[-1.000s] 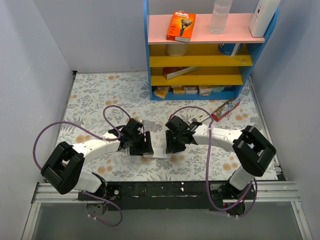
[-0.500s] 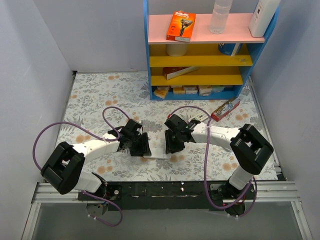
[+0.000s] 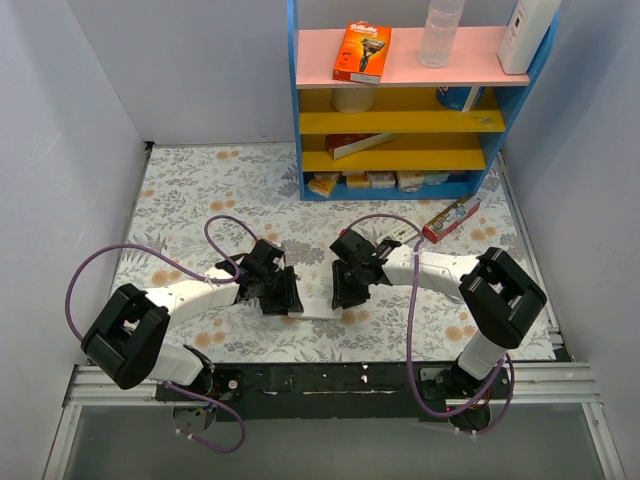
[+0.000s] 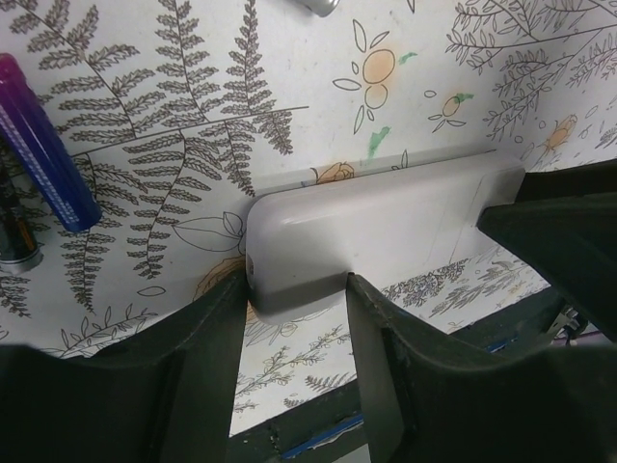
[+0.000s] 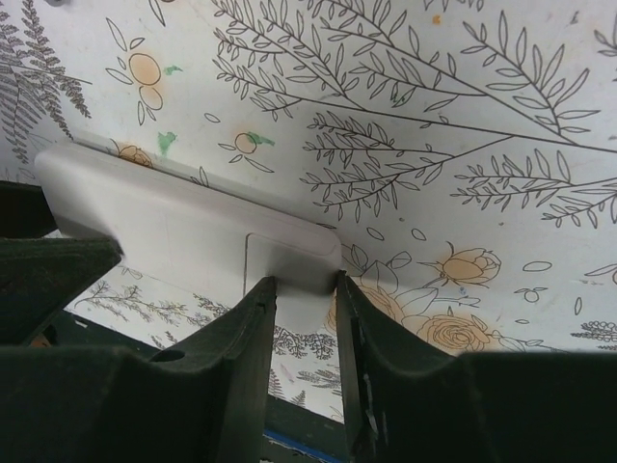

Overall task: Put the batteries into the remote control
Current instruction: Load the battery cover into the remote control.

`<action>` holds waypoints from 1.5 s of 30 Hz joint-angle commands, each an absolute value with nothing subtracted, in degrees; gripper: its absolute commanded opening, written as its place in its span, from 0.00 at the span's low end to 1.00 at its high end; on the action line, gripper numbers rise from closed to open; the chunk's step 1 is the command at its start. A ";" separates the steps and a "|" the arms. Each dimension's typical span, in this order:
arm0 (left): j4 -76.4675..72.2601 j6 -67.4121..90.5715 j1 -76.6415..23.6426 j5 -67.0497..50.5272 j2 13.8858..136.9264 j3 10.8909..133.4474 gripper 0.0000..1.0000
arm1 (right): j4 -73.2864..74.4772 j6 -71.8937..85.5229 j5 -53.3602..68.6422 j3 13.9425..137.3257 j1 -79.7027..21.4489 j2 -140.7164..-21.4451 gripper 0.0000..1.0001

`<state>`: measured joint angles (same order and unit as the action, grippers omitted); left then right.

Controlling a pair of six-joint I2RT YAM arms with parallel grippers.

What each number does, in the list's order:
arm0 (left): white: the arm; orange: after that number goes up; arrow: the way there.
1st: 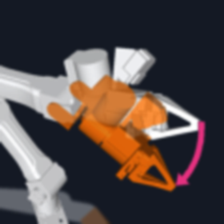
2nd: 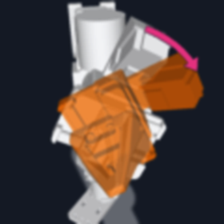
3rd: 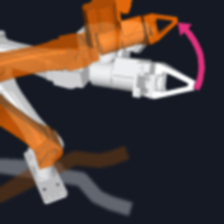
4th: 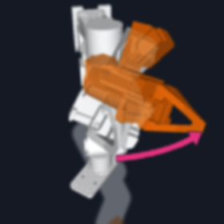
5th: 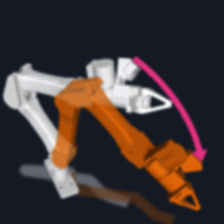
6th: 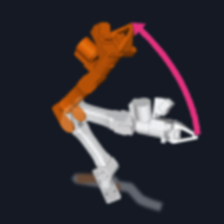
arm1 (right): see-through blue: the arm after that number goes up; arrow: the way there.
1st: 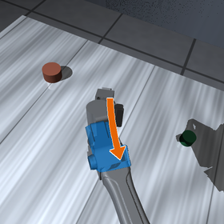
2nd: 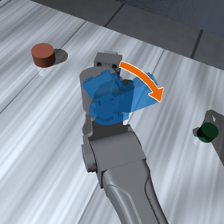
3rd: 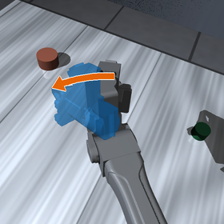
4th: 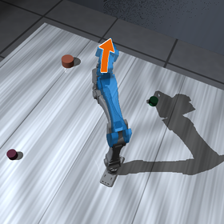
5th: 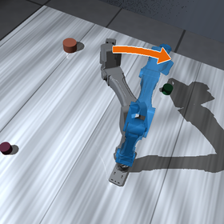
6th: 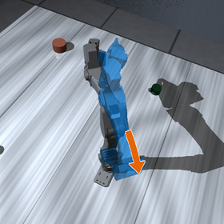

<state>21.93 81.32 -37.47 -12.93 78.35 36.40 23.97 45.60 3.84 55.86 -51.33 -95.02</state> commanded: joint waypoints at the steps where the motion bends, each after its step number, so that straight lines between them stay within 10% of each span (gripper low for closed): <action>1: 15.56 85.25 -39.81 -19.42 77.34 37.27 0.43 | 18.47 51.06 10.28 57.92 -52.56 -95.45 0.36; 27: 1.50 87.36 -44.03 -27.33 71.46 34.46 0.47 | 3.24 39.67 27.60 54.49 -54.93 -94.40 0.33; 45: 6.85 84.90 -43.95 -13.63 76.91 34.89 0.66 | 13.36 36.75 3.26 51.15 -51.51 -84.12 0.39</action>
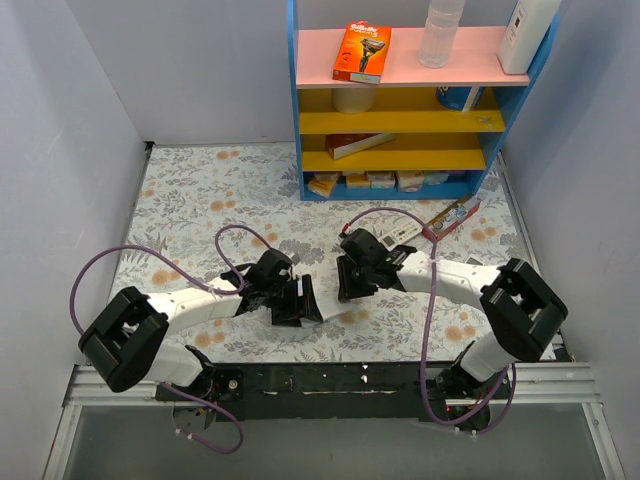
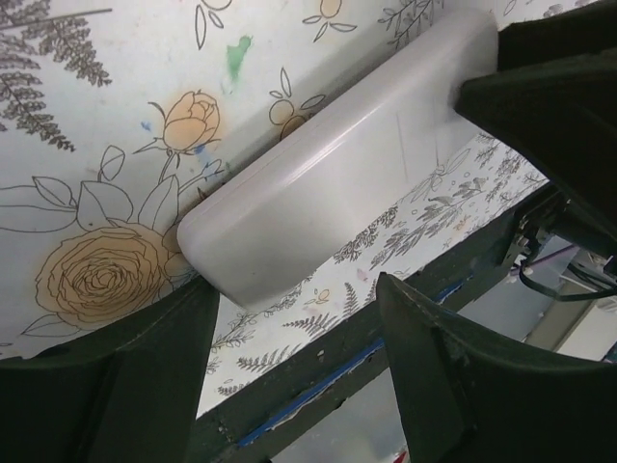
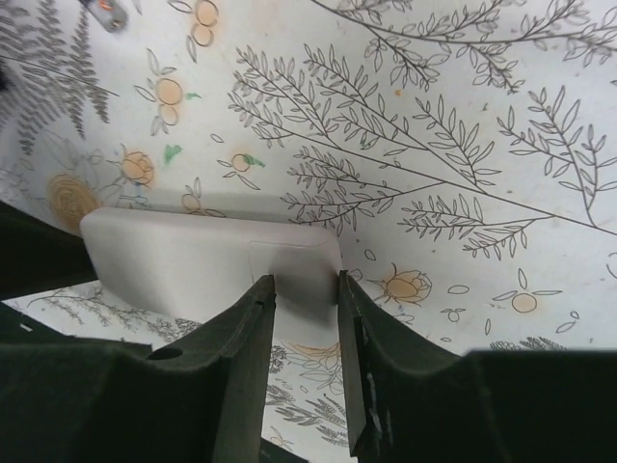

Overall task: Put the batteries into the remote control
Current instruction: Load the battery cover into the remote control, then reset both arms

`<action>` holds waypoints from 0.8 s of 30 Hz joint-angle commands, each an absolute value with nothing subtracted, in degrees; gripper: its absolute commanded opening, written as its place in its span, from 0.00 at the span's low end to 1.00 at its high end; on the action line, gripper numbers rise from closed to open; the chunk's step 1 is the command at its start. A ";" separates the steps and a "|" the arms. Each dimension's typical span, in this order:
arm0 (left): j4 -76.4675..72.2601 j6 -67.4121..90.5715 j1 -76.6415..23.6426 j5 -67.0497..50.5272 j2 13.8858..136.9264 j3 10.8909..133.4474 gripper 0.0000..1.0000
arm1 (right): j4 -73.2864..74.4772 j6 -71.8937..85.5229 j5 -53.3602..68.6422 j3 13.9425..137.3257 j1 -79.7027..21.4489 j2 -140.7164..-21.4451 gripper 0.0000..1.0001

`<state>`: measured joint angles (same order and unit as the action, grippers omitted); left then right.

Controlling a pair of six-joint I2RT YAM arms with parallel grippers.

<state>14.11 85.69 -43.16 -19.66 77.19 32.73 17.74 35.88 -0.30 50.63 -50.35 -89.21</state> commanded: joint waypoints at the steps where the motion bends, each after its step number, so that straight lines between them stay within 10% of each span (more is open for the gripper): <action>1: 7.73 84.99 -43.95 -12.84 76.03 35.07 0.69 | 14.40 36.22 1.60 51.15 -51.42 -83.42 0.43; 11: 12.65 88.15 -43.24 -5.80 68.65 34.28 0.97 | 16.44 35.16 -3.78 46.68 -47.64 -73.84 0.65; 24: 28.81 83.15 -35.34 18.79 48.97 45.68 0.98 | 23.90 28.31 -25.12 47.28 -37.89 -50.82 0.81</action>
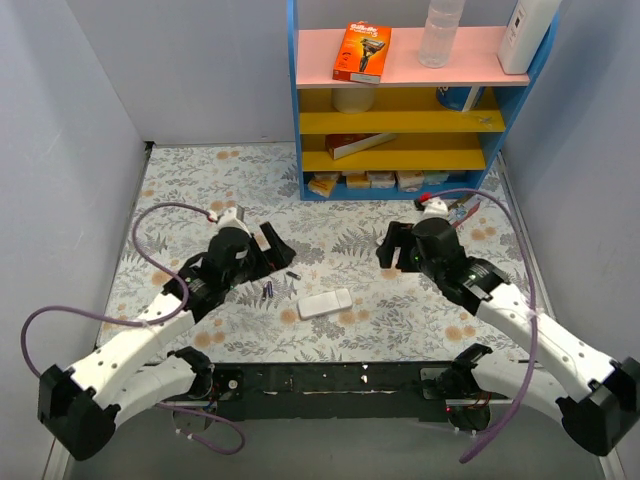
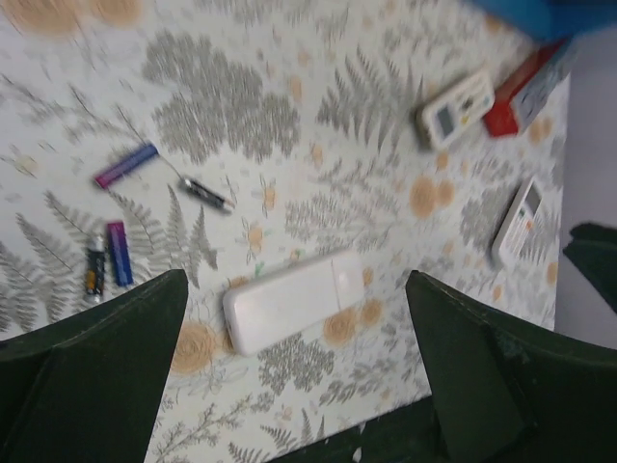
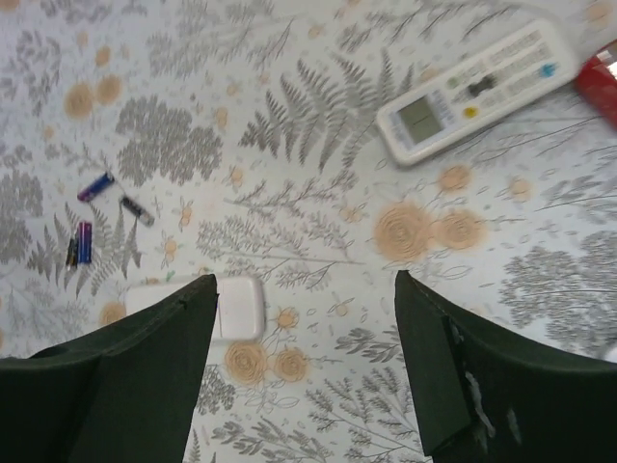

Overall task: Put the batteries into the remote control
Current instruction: Reset both arms

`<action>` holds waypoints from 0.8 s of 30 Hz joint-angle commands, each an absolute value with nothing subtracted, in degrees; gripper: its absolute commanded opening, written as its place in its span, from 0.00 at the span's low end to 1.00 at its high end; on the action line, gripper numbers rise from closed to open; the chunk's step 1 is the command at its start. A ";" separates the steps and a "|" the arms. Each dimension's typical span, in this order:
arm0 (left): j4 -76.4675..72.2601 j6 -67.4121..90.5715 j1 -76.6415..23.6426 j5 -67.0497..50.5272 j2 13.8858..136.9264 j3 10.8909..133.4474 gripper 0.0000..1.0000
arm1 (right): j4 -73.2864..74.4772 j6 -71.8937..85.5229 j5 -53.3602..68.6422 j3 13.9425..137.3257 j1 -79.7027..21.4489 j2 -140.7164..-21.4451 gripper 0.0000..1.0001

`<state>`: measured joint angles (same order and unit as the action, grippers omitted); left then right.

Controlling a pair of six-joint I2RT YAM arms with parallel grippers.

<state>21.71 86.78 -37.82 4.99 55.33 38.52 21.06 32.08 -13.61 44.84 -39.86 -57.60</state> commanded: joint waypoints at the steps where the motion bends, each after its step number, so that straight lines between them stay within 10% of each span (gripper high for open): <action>1: 29.79 82.10 -35.16 21.59 47.91 47.01 0.98 | 24.43 27.60 -29.14 47.98 -37.71 -49.32 0.84; 24: 12.83 47.90 -35.16 49.13 25.49 58.27 0.98 | 17.14 14.15 -49.04 55.02 -37.53 -32.34 0.89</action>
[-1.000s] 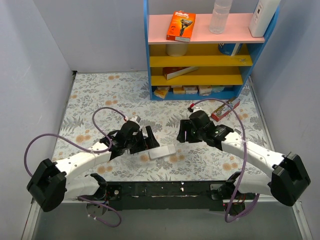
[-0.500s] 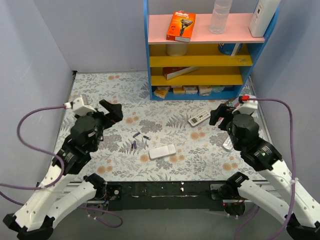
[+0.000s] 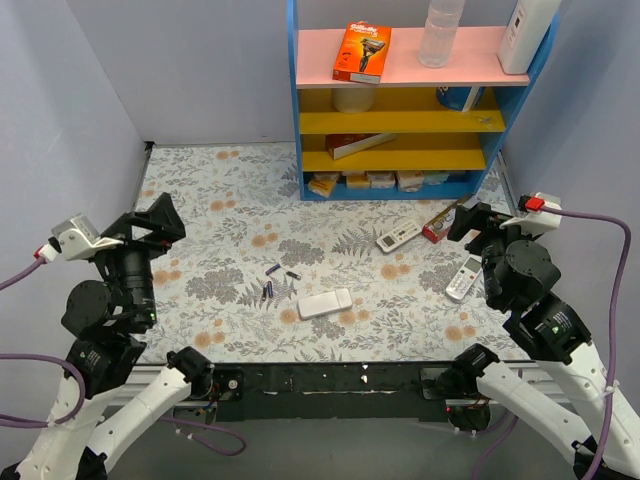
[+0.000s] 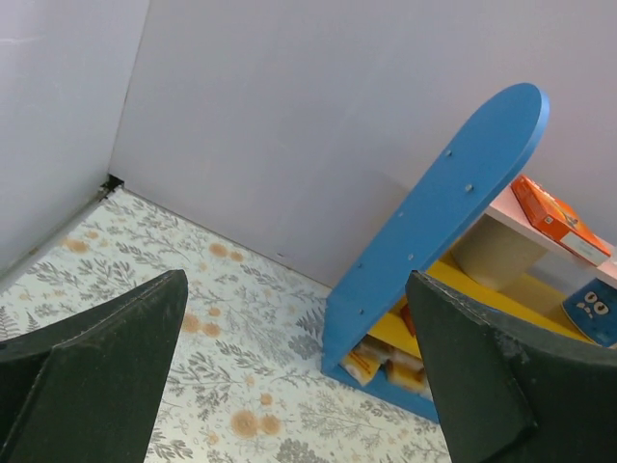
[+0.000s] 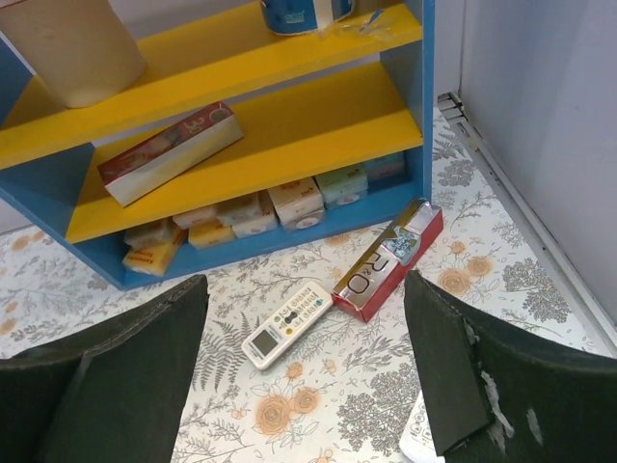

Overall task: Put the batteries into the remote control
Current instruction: Reset both arms

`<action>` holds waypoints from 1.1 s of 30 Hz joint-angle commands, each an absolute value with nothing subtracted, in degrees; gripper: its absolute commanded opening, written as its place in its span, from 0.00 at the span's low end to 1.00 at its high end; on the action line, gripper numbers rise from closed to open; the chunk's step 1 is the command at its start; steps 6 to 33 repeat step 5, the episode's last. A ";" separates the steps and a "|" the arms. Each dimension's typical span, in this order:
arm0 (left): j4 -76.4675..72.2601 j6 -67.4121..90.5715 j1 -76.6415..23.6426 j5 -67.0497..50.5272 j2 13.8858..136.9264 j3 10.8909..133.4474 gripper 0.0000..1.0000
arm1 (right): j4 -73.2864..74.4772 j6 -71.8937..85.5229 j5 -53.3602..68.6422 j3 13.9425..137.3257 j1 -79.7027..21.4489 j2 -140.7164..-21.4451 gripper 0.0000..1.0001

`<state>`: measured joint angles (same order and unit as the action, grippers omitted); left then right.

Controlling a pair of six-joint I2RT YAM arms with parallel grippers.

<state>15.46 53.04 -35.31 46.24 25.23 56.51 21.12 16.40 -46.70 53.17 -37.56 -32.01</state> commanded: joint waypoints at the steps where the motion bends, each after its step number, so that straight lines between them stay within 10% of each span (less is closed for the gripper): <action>1: 11.87 47.81 -35.16 49.48 25.40 58.27 0.98 | 16.88 13.80 -49.30 55.11 -37.53 -32.43 0.89; 33: 8.70 46.06 -35.16 49.83 24.17 57.04 0.98 | 15.65 12.04 -49.31 55.72 -37.53 -32.69 0.89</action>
